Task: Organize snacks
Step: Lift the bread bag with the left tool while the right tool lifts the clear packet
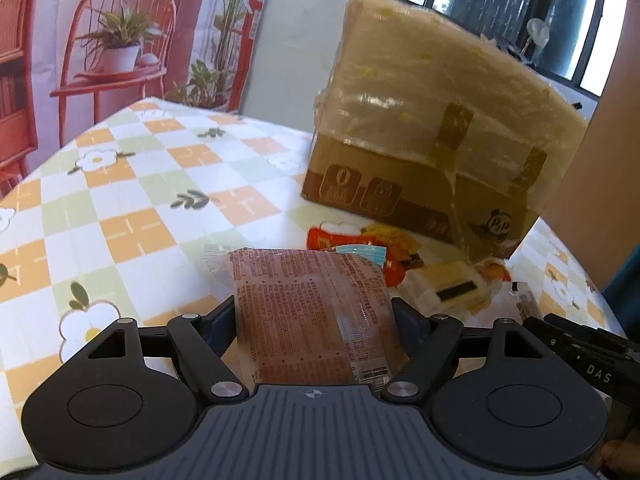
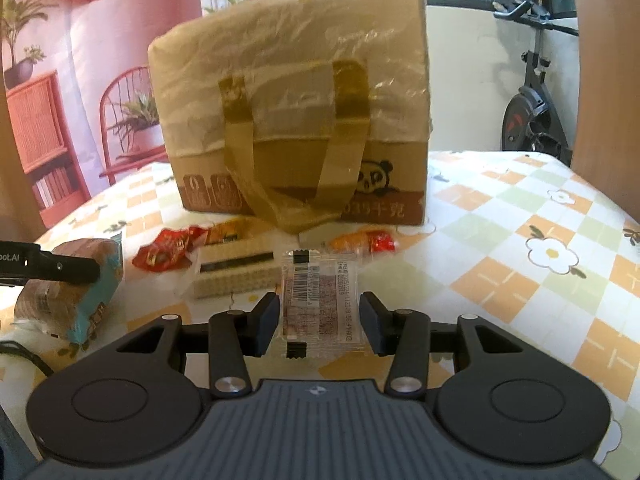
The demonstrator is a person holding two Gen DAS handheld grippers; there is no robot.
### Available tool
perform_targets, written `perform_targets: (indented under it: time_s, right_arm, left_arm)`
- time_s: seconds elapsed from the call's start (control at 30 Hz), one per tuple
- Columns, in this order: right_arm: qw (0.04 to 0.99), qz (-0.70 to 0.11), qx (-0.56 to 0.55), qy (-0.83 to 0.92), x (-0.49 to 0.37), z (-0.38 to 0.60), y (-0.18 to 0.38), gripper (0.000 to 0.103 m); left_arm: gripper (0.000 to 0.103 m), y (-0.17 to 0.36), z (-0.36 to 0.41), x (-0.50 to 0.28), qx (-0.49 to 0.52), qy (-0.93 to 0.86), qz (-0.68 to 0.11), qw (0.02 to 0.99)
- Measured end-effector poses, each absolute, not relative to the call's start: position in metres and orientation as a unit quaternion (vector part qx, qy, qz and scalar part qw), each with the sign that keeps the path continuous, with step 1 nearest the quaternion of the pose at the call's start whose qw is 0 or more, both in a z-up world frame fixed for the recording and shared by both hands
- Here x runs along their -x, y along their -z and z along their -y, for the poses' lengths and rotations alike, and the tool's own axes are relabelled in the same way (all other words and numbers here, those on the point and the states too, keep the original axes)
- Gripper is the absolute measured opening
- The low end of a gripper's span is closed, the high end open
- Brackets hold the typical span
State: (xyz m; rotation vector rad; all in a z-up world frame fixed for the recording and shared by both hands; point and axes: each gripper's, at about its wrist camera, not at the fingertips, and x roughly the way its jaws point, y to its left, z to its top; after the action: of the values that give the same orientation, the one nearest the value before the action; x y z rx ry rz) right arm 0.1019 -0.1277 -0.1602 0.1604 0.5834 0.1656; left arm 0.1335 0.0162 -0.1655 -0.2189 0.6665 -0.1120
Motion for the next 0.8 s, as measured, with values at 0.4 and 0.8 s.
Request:
perform_targets:
  time_s: [0.4,0.8]
  right_arm:
    - [0.969,-0.219,-0.077,-0.089,-0.113,0.14,0.114,0.047]
    - [0.983,-0.132,-0.076,-0.102,-0.136,0.157,0.05,0.047]
  left_arm:
    - [0.08,0.112,-0.023,-0.15,0.106,0.081,-0.272,0.953]
    - [0.08,0.036,-0.011,-0.18,0.096,0.116,-0.195,0.969]
